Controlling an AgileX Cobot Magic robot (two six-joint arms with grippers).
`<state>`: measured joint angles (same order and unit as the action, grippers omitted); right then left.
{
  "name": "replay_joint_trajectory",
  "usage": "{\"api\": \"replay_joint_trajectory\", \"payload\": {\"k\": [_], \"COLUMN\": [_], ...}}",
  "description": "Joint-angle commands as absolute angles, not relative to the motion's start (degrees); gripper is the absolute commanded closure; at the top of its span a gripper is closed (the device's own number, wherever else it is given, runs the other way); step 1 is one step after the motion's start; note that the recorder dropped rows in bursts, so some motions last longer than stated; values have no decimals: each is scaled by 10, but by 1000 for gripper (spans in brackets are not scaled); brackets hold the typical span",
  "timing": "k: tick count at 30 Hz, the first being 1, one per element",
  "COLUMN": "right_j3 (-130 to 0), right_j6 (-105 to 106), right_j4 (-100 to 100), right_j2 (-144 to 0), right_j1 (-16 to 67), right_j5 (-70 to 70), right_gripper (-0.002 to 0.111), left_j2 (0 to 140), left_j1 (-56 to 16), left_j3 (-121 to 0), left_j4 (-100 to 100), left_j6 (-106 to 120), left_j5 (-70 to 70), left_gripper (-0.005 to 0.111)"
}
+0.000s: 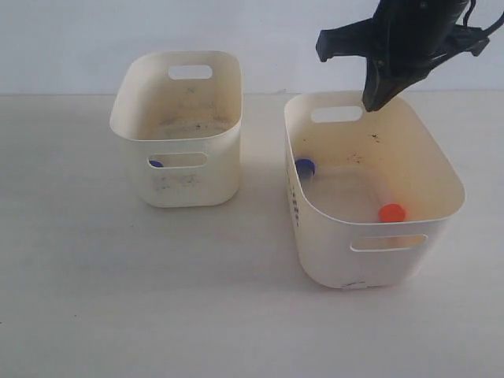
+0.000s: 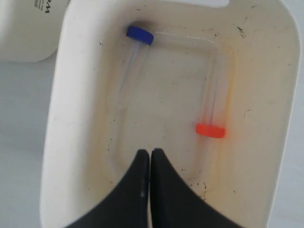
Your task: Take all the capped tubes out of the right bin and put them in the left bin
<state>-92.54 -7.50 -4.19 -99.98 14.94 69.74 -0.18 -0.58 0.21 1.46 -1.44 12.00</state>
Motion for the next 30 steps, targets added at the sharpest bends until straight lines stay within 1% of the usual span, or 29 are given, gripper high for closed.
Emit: {"api": "replay_joint_trajectory", "payload": {"k": [1,4,10,16,20,23,30], "right_j3": [-924,-908,-863,-856,-856,-856,-855], "right_j6": [-104,-106,-68,-64,-28,37,70], "right_j4": [-45,-83,-183,-190,-234,-300,-300], "right_j2": [-1018,-1028,-1047,-1073,-1085,-1099,-1132], "right_j1": [149,149,149,148,129,96,80], "right_j5": [700,693,632,608,594,598,593], "right_gripper": [108,108,108,108,108,108,107], "left_j2": [0,0,0,0,0,0,0], "left_j1": [-6,-6,-6,-6,-6,-6,-6], "left_j3": [0,0,0,0,0,0,0], "left_j4": [11,11,11,11,11,11,11], "left_j6": [-20,-20,-20,-20,-20,-20,-20], "left_j5": [116,116,116,116,116,116,116], "left_gripper": [102,102,102,102,102,102,102]}}
